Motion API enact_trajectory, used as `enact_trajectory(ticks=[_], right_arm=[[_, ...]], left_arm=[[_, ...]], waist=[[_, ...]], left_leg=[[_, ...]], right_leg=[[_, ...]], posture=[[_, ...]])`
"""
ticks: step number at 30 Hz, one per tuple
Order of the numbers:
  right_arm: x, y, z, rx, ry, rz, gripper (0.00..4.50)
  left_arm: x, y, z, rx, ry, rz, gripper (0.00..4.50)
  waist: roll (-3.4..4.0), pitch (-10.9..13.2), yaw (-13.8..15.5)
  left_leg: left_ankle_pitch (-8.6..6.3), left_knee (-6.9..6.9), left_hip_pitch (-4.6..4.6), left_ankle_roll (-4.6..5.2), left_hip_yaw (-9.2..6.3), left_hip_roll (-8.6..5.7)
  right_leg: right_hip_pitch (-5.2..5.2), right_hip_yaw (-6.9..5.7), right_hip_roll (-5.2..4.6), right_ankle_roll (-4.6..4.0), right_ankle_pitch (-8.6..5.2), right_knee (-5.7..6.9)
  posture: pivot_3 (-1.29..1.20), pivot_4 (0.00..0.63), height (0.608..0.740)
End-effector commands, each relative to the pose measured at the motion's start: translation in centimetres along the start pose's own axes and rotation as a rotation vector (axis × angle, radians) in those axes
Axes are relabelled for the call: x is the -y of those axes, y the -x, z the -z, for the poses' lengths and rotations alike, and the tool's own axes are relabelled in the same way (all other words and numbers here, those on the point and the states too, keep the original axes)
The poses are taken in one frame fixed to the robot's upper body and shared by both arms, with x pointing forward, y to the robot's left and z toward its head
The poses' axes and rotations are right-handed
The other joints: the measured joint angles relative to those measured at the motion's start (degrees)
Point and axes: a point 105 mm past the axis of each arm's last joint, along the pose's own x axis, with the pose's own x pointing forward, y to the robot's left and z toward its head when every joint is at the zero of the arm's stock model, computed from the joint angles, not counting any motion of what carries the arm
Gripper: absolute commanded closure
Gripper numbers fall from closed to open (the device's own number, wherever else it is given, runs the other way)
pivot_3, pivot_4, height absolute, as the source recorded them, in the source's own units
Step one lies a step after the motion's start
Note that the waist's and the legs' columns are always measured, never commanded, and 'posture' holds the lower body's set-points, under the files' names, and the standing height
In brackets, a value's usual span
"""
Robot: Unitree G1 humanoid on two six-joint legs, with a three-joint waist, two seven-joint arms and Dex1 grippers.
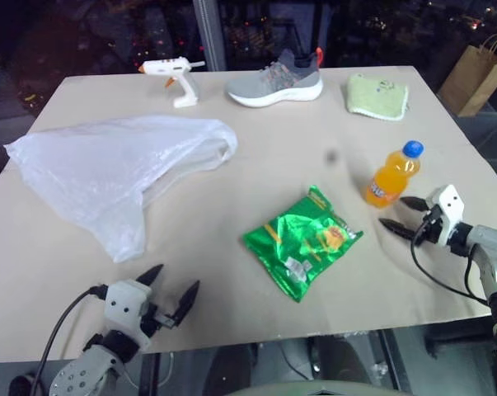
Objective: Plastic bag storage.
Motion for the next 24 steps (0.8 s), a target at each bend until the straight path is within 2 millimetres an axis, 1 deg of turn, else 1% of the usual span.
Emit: enact_trajectory(ticks=[1,4,17,20,23,24], right_arm=[[0.8,1.2,-0.1,-0.010,0.028,0.031,0.00],[0.9,1.5,0.1,-0.018,0.029,0.039,0.00],[0.9,1.7,0.3,-0.017,0.025,0.044,0.00],[0.9,1.7,0.2,-0.017,0.027,0.044,0.00],[1.0,1.7,0.2,-0.019,0.028,0.044,0.00],[1.0,1.7,0.2,-0.019,0.028,0.043,0.00]], left_arm=[[0.2,0.2,-0.1,0.014,-0.007,0.018,0.02],[0.1,0.3,0.0,0.015,0.000,0.033,0.02],[-0.5,0.3,-0.2,0.027,0.001,0.042,0.02],[-0.7,0.2,-0.6,0.048,-0.018,0.037,0.02],[0.0,0.2,-1.3,0.062,-0.021,0.152,0.02],[0.1,0.3,-1.5,0.071,-0.023,0.163,0.02]], waist=[[0.00,0.00,0.00],[0.00,0.00,0.08],[0.00,-0.01,0.02],[0.00,-0.01,0.02],[-0.01,-0.02,0.04],[0.01,-0.02,0.03]], left_leg=[[0.00,0.00,0.00,0.00,0.00,0.00],[0.00,0.00,0.00,0.00,0.00,0.00],[0.00,0.02,0.02,0.00,0.00,0.00],[0.00,0.02,0.02,0.00,0.00,0.00],[0.00,0.03,0.02,0.00,-0.01,0.00],[0.00,0.03,0.02,0.00,-0.02,0.00]], right_leg=[[0.00,0.00,0.00,0.00,0.00,0.00],[0.00,0.00,0.00,0.00,0.00,0.00],[0.01,0.00,0.01,0.00,0.01,0.03],[0.01,0.00,0.01,0.00,0.01,0.04],[0.01,0.00,0.01,0.00,0.01,0.06],[0.01,-0.01,0.02,-0.01,0.01,0.07]], posture=[[0.00,0.150,0.740],[0.00,0.150,0.740],[0.00,0.150,0.740],[0.00,0.150,0.740],[0.00,0.150,0.740],[0.00,0.150,0.740]])
